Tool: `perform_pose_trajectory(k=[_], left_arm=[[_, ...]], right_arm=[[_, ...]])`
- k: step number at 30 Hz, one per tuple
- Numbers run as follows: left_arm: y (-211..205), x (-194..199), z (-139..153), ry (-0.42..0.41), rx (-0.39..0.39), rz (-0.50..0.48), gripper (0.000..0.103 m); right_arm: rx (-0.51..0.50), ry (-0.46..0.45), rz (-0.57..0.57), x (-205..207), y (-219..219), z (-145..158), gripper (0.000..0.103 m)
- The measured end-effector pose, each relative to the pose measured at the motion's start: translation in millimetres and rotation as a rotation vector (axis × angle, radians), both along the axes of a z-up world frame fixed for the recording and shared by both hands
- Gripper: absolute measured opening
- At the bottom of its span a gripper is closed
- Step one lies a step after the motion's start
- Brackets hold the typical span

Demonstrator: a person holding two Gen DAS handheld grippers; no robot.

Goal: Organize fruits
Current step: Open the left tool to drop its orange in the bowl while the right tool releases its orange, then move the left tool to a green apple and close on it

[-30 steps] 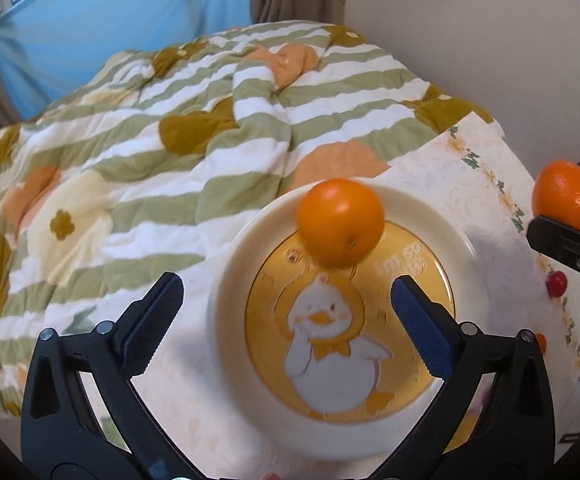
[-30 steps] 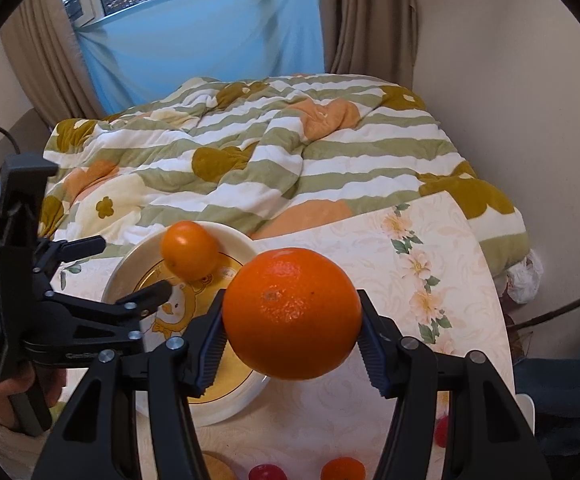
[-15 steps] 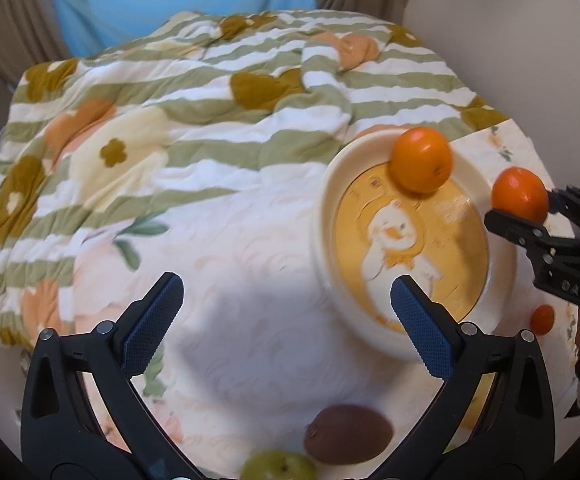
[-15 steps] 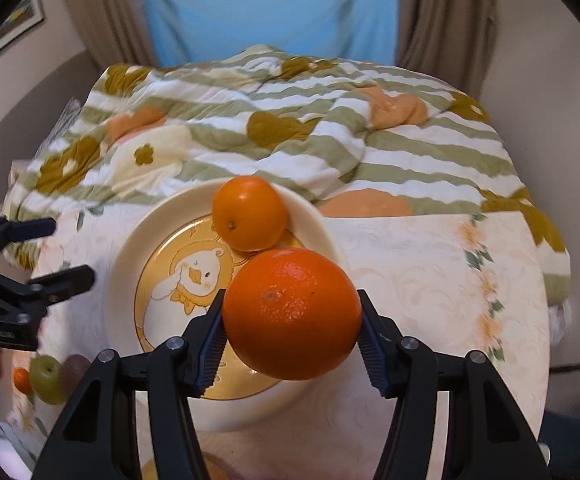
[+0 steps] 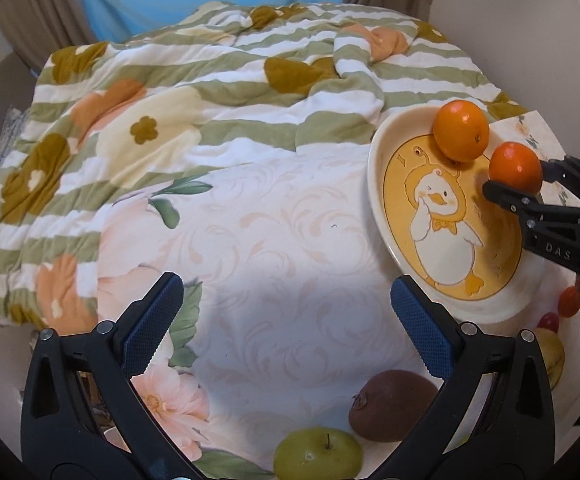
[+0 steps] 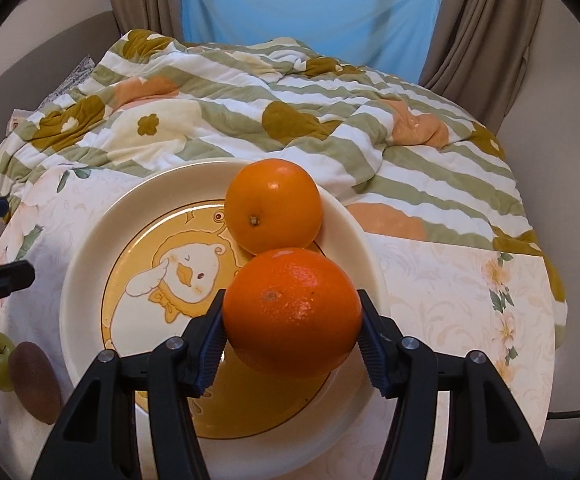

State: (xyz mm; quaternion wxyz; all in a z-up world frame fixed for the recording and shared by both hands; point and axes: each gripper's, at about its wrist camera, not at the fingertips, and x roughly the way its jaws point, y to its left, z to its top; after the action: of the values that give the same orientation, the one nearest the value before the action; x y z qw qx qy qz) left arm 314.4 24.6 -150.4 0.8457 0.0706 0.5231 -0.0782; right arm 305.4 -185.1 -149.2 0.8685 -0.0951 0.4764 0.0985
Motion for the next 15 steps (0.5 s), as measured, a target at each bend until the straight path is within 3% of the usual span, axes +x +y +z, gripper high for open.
perform_pose_trajectory(k=[2, 4, 15], left_arm=[[1.7, -3.2, 1.7, -0.005, 0.001, -0.004, 0.103], [2.9, -4.7, 4.3, -0.012, 0.006, -0.002, 0.103], [11.9, -18.5, 28.1, -0.048, -0.007, 0.037, 0.103]], right_arm=[[-0.003, -0.032, -0.003, -2.5, 0.5, 4.1, 0.065], [0.014, -0.069, 0.004, -4.0, 2.4, 11.3, 0.102], [0.047, -0.076, -0.009, -14.5, -0.9, 33.4, 0.103]])
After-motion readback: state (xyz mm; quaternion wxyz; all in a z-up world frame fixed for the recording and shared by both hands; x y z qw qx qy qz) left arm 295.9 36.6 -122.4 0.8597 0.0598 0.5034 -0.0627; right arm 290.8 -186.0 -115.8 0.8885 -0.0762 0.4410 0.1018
